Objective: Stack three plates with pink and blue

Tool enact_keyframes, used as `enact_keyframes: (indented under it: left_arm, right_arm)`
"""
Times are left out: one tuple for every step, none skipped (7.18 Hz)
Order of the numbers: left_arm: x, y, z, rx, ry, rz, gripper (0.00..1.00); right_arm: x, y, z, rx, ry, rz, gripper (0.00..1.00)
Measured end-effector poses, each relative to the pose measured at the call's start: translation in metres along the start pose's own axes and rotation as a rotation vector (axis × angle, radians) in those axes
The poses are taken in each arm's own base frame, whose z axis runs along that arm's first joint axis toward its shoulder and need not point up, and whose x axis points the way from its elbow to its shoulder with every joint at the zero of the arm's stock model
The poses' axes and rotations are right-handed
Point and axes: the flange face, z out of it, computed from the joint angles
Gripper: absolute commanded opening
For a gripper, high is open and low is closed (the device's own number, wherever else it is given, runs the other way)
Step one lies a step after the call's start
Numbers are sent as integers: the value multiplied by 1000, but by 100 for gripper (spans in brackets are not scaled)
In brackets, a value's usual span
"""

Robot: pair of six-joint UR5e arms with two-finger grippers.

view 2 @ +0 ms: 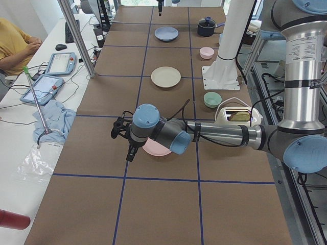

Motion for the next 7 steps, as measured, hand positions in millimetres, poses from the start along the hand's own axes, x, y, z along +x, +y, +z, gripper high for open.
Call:
enact_keyframes:
  left_arm:
    - [1,0,0,-1,1,2,99]
    - [2,-1,0,0,2,3,99]
    - [2,-1,1,-1,3,3,99]
    - [4,-1,2,-3,4,5,99]
    - [6,-1,4,-7,7,9,99]
    - [7,-1,7,-12,8,13,99]
    - [7,0,10,-19,9,9,99]
  right_arm:
    - [-6,1,10,-20,2,-6,100]
    - [-13,3,24,-46,7,-10,99]
    - [-19,5,39,-73,15,-11,99]
    - [-23,6,53,-98,23,-15,99]
    - [-23,7,60,-113,27,-14,99]
    - [-23,8,64,-120,30,-14,99]
    - [-24,6,66,-121,30,-15,99]
